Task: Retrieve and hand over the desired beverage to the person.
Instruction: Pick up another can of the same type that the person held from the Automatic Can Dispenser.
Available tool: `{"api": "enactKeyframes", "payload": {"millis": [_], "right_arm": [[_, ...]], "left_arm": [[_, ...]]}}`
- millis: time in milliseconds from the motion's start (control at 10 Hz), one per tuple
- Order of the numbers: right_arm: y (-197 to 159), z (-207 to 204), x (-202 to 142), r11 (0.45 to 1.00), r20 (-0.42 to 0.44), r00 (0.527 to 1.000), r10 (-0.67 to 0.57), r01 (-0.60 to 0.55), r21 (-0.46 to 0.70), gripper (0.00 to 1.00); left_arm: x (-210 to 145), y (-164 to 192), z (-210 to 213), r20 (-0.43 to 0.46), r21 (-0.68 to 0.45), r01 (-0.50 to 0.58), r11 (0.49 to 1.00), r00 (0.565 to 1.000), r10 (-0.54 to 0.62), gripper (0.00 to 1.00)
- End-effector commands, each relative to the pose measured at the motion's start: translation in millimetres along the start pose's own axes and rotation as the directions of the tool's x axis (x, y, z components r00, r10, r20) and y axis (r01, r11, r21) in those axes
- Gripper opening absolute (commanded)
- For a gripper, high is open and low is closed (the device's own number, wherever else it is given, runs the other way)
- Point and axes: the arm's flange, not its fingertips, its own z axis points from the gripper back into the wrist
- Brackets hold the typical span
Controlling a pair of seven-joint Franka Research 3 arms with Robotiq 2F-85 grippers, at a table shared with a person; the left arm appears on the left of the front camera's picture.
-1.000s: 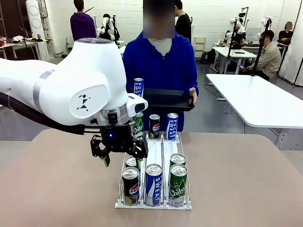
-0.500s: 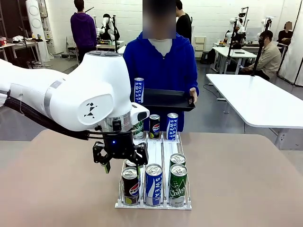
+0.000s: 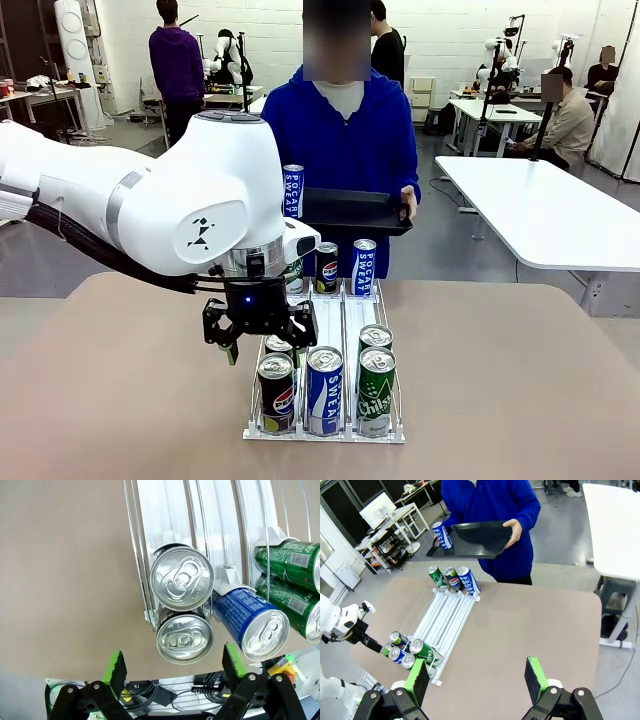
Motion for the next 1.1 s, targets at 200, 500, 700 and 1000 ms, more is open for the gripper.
{"api": "enactKeyframes", "payload": {"millis": [200,500,700,1000], "right_arm": [[-0.9,-3.1,-0.4,1.000,0.005,1.000,0.000,0.000,0.025,1.00],[-0.9,-3.1,-0.4,1.000,0.005,1.000,0.000,0.000,0.025,1.00],[-0.9,-3.1,-0.4,1.000,0.005,1.000,0.000,0.000,0.025,1.00],[-0.9,-3.1,-0.4,1.000,0.005,1.000,0.000,0.000,0.025,1.00]], "left_arm": [[9.4,-6.7,-13.2,0.021,0.017,-0.024,1.000,0.999,0.024,1.00],[13.1,-6.4,-19.5,0.021,0.029,-0.036,0.999,0.999,0.036,1.00],[15.0,-5.4,-20.6,0.024,0.027,-0.042,0.999,0.999,0.041,1.00],[13.5,-7.1,-18.7,0.005,0.003,-0.033,0.999,0.999,0.033,1.00]]}}
